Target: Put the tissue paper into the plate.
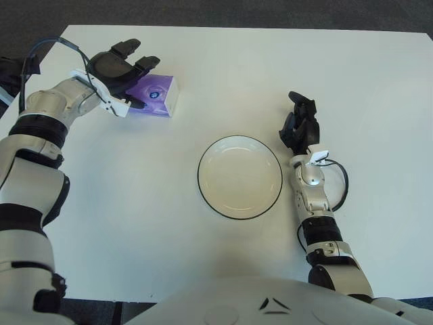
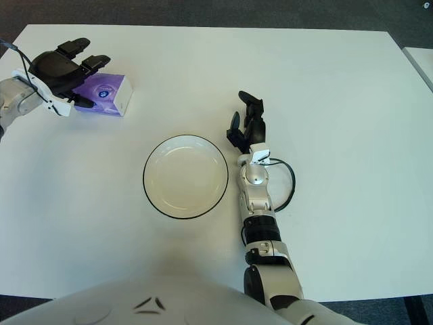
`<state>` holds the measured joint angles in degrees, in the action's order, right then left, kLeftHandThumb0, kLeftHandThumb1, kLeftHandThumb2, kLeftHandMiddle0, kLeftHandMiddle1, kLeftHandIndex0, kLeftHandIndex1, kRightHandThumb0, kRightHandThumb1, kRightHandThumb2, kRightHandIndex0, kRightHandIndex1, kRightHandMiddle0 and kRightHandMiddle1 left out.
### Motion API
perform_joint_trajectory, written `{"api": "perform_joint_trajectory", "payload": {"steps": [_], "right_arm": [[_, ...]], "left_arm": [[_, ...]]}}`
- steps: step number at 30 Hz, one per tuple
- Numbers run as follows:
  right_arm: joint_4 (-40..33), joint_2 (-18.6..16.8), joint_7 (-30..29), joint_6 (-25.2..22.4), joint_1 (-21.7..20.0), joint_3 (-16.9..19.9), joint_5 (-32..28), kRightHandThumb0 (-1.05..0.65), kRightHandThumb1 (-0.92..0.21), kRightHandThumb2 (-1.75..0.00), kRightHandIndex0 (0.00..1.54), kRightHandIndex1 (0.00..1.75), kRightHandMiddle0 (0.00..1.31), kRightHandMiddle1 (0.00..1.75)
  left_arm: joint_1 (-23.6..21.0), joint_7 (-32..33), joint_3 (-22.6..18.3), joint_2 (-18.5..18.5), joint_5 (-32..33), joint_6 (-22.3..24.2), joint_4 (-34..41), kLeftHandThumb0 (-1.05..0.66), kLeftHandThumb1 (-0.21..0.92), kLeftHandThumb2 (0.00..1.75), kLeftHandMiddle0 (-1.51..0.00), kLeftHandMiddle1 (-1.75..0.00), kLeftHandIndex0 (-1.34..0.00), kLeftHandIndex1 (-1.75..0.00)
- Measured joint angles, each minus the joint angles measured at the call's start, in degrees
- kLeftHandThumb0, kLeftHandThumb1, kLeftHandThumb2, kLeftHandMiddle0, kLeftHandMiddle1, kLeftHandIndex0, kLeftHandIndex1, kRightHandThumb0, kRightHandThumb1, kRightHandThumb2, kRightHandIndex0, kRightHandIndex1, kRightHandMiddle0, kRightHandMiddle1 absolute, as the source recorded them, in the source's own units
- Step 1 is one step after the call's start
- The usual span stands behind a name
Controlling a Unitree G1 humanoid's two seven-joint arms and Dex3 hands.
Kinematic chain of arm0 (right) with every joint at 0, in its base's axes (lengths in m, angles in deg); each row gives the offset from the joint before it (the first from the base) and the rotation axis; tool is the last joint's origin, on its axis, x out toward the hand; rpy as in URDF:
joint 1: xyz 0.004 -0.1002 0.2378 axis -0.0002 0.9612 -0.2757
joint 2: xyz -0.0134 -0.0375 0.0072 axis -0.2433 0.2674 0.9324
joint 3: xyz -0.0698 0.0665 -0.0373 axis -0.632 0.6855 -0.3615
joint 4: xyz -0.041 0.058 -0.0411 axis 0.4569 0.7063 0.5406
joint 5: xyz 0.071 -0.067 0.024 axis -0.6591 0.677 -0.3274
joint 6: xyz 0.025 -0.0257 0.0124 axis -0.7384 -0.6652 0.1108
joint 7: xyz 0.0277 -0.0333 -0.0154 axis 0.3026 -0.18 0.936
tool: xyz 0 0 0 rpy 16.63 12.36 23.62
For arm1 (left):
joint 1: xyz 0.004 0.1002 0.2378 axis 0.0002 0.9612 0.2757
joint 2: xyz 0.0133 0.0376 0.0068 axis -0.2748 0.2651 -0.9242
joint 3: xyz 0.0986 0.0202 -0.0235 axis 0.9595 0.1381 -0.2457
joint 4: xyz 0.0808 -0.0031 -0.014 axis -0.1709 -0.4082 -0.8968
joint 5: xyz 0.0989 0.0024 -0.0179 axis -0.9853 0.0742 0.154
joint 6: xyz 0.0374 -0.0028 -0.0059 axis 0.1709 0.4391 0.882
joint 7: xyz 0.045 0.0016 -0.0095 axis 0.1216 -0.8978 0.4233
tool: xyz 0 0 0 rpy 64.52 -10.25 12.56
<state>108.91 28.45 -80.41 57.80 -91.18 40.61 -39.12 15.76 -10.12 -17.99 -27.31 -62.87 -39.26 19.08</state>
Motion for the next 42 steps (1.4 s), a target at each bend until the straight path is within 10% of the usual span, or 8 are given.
{"api": "perform_joint_trajectory", "payload": {"steps": [42], "right_arm": [[-0.56,0.1,1.06,0.42,0.67,0.32,-1.28,-0.55,-0.92,-0.85,0.5,0.01,0.0,0.92]], "left_arm": [[-3.49,-6.39,5.36,6.93,1.23,3.45,-8.72,-0.98,0.92,0.35,-0.19,-0.02,0.0,-0.46]]}}
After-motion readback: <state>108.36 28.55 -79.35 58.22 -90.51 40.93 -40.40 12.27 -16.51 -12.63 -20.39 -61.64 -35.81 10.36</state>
